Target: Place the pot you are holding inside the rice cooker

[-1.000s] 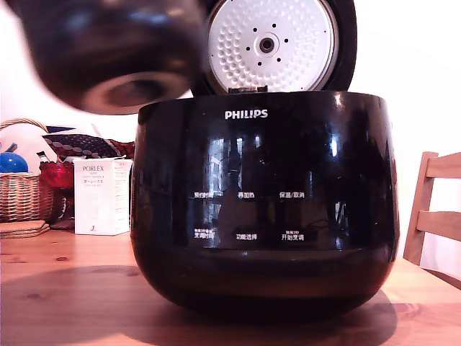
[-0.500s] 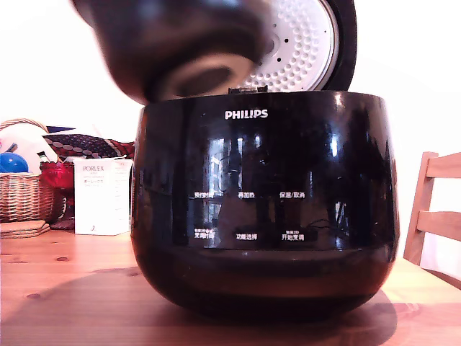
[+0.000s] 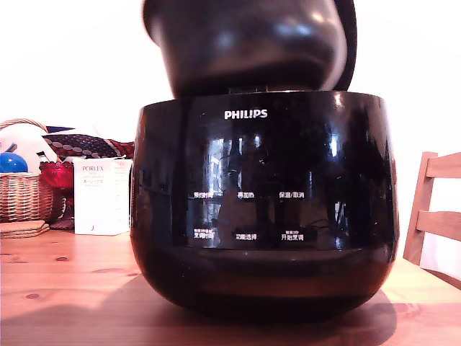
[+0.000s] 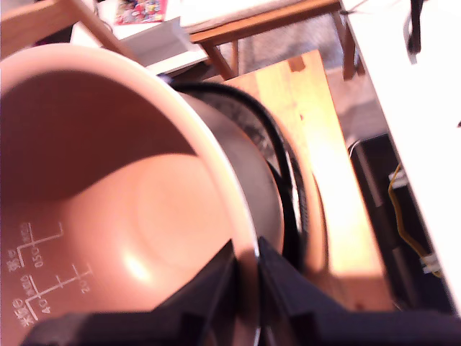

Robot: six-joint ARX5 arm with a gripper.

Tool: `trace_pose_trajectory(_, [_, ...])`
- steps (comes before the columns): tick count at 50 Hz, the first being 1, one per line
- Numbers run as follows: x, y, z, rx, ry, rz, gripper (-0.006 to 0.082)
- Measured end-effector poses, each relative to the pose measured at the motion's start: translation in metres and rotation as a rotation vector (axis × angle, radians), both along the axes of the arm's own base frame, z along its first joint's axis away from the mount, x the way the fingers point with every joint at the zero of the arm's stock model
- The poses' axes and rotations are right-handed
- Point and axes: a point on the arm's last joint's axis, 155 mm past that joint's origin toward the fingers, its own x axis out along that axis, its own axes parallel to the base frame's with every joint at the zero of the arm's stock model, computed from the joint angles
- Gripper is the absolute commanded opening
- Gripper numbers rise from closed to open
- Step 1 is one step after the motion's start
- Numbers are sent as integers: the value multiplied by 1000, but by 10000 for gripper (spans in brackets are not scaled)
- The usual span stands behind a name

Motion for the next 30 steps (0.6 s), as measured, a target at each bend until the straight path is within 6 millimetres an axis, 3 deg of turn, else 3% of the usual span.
trace_pose_trajectory(16, [18, -4, -23, 131, -116, -72, -23])
trace_pose_trajectory(30, [23, -5, -47, 202, -83, -83, -24])
